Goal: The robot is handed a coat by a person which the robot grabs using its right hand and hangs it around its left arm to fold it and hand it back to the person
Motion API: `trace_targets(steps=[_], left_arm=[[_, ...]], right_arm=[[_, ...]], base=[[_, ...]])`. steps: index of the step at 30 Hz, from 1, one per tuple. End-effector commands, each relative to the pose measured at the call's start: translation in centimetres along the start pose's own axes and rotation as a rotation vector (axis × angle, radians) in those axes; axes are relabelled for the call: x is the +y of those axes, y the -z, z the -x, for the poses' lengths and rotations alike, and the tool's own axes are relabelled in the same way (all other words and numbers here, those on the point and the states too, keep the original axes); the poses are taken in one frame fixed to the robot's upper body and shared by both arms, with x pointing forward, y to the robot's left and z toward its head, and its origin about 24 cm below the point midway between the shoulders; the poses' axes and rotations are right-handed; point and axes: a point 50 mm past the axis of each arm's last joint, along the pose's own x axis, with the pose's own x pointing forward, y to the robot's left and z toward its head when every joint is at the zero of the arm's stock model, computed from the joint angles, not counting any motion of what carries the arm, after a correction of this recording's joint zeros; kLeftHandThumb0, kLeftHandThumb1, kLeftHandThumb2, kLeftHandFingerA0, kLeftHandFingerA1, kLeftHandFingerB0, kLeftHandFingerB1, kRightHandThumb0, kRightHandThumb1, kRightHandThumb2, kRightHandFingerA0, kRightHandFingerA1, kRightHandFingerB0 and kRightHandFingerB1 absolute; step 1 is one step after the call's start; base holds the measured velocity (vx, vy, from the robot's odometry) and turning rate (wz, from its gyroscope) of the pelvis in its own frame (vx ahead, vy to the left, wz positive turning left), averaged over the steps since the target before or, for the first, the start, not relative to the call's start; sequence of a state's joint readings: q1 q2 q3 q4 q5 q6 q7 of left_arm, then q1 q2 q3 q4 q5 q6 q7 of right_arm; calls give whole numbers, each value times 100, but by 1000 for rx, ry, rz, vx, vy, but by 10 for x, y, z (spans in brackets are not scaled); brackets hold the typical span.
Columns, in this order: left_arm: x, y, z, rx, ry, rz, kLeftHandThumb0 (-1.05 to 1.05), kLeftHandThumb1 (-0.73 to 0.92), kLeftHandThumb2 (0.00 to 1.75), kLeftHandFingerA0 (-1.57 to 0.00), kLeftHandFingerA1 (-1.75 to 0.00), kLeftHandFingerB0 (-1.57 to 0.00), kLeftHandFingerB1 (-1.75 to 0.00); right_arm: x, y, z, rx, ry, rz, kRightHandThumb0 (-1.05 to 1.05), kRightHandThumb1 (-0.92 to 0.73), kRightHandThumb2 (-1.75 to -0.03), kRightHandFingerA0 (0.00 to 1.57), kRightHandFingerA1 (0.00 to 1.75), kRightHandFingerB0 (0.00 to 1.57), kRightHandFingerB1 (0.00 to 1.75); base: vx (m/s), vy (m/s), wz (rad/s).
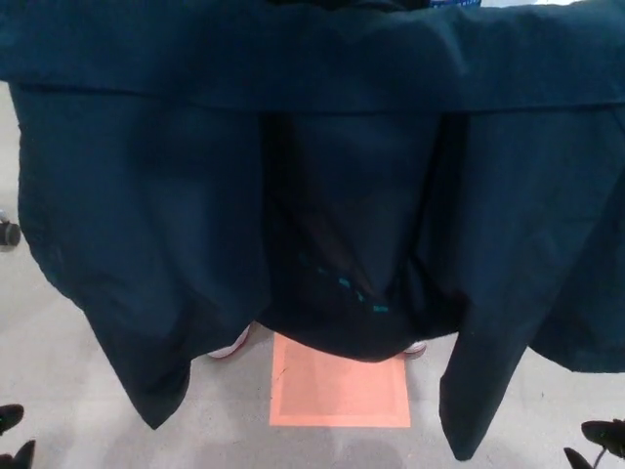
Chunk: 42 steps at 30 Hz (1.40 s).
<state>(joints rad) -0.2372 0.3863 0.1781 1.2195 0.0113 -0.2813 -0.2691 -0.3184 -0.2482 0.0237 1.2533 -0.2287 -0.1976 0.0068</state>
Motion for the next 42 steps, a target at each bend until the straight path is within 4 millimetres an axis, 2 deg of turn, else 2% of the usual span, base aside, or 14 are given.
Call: trace_targets(steps=[1,6,8,14,20,22,29,30,32,33,36,37,39,42], left_arm=[[6,4,6,-45,27,6,-34,61,113,0,-47,0,-46],[4,11,9,-44,30,76,-34,62,113,0,-48,0,-46],[4,11,9,-55,27,99,-64,90,67,-20,-32,-25,-34],[3,5,6,-66,38,109,-33,61,113,0,-47,0,-46],[2,3,5,-81,49,126,-34,59,111,0,-48,0,-47],[1,3,5,-89,45,137,-64,86,67,-18,-32,-20,-32],[-1,16,10,-39,36,102,-64,86,67,-17,-32,-19,-32],[-2,18,11,-38,38,112,-34,61,112,-1,-48,-1,-46],[-2,19,11,-39,32,126,-63,86,66,-18,-33,-19,-32],[-2,19,11,-34,43,135,-34,61,113,0,-47,0,-47],[-1,19,12,-42,54,140,-33,62,113,0,-47,0,-47],[-1,17,11,-46,54,153,-63,89,66,-20,-33,-18,-31],[0,17,11,-39,53,144,-33,62,113,0,-47,0,-46],[0,14,9,-39,49,140,-71,67,99,-6,-44,-2,-40]], right_arm=[[-8,5,5,-65,37,-8,-66,-81,-64,34,35,21,29],[-9,-17,5,-225,-15,-47,-74,-70,-93,17,43,8,38],[-9,-26,8,-301,-35,-58,-37,-49,-106,0,47,0,47],[-14,-51,44,-627,-37,-39,-37,-51,-107,0,47,0,47],[-20,-95,124,-1084,9,-27,-69,-85,-66,26,33,15,28],[-24,-118,158,-1269,48,-3,-71,-84,-66,29,34,17,28],[-30,-158,238,-1617,-4,-56,-80,-66,-99,24,47,15,42],[-30,-162,245,-1659,-12,-54,-79,-66,-99,24,48,15,42],[-29,-166,254,-1696,-17,-77,-78,-82,-65,35,35,23,30],[-28,-175,272,-1782,-79,-142,-82,-61,-100,26,47,15,42],[-30,-181,284,-1850,-135,-165,-83,-57,-96,24,46,14,41],[-33,-185,287,-1899,-122,-150,-84,-73,-63,33,33,22,29],[-35,-190,296,-1927,-104,-138,-85,-73,-63,34,35,21,29],[-41,-200,308,-1954,-71,-77,-81,-48,-86,24,44,15,39]], base=[[0,0,0],[0,0,0],[0,0,0],[0,0,0],[0,0,0],[0,0,0],[0,0,0],[0,0,0],[0,0,0],[0,0,0],[0,0,0],[0,0,0],[0,0,0],[0,0,0]])
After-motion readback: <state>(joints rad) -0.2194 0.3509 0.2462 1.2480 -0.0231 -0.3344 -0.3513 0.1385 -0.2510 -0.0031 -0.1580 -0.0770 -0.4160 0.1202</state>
